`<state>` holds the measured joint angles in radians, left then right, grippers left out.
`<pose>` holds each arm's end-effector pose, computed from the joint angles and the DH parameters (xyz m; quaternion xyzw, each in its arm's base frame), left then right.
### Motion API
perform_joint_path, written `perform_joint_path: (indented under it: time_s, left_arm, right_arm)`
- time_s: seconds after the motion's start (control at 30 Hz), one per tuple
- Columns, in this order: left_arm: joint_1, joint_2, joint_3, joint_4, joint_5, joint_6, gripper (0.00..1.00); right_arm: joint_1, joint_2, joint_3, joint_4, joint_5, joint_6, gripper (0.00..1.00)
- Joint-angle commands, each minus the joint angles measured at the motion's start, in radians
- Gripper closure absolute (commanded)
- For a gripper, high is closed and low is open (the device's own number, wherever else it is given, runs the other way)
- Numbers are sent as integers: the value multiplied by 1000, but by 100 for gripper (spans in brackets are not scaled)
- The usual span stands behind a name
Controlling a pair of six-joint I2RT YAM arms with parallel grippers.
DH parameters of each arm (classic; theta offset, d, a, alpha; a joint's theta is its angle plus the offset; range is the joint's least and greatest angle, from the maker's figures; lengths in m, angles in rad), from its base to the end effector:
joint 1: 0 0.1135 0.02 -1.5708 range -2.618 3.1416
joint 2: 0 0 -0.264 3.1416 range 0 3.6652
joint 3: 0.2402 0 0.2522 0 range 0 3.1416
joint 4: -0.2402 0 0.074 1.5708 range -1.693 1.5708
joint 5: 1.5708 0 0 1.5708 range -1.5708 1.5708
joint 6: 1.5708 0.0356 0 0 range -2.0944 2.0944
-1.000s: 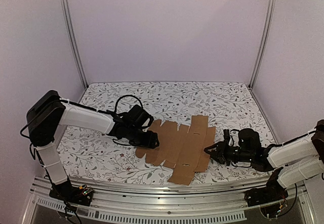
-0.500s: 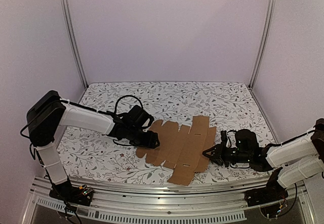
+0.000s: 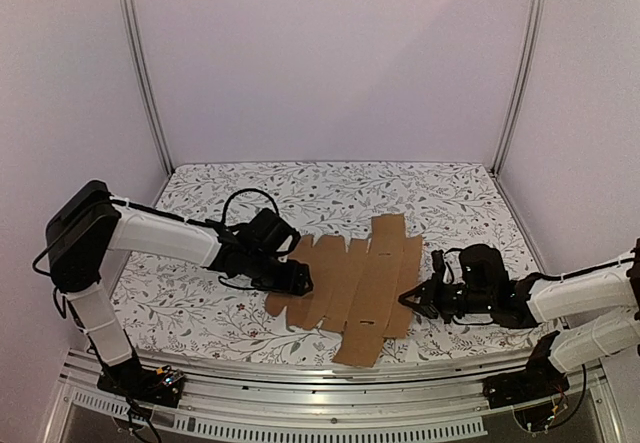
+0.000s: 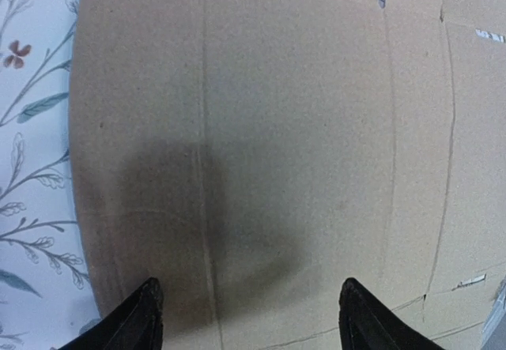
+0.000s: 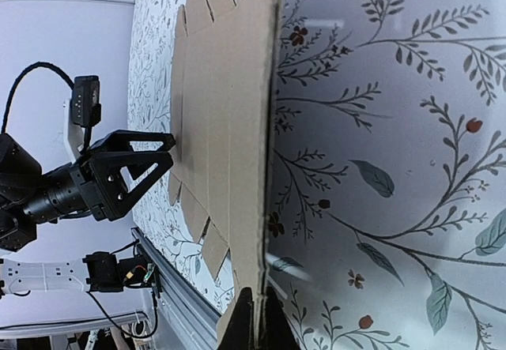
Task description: Fold the paper box
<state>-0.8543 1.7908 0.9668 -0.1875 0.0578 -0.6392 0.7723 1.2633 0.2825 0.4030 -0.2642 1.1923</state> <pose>0.2258 -0.2624 0.1393 0.1111 0.9543 -0.2078 0.1836 0.1490 0.1581 0.1358 0.1203 0.8655 0.4571 0.1658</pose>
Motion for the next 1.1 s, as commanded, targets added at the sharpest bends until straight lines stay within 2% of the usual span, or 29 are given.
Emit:
perform_joint_path:
  time_s: [0.0,0.2,0.4,0.53,0.7,0.93,1.07]
  left_arm:
    - [-19,-75,-11,-102,-38,15,24]
    - [-19,-188,-8,-179,-108,37,19]
    - [-19,-333,-11,-247,-164,45,15]
    - [-19,-410,-1,-301,-184,56,14]
    - [-19,-495,-10,-345,-212,64,13]
    - [-19,-597,-49,-382,-233,54,12]
    - [-20,-648,-81,-394,-234,39,12]
  right_arm:
    - [7,-77,87,-200,41,-104,100]
    - [-4,-119,206,-390,42,-208,100]
    - [-31,-62,408,-693,-2,-390,100]
    - [-32,30,615,-975,9,-598,100]
    - [-35,147,826,-1209,127,-784,100]
    - [-40,366,1065,-1354,211,-946,100]
    - [-40,491,1198,-1426,315,-1018,100]
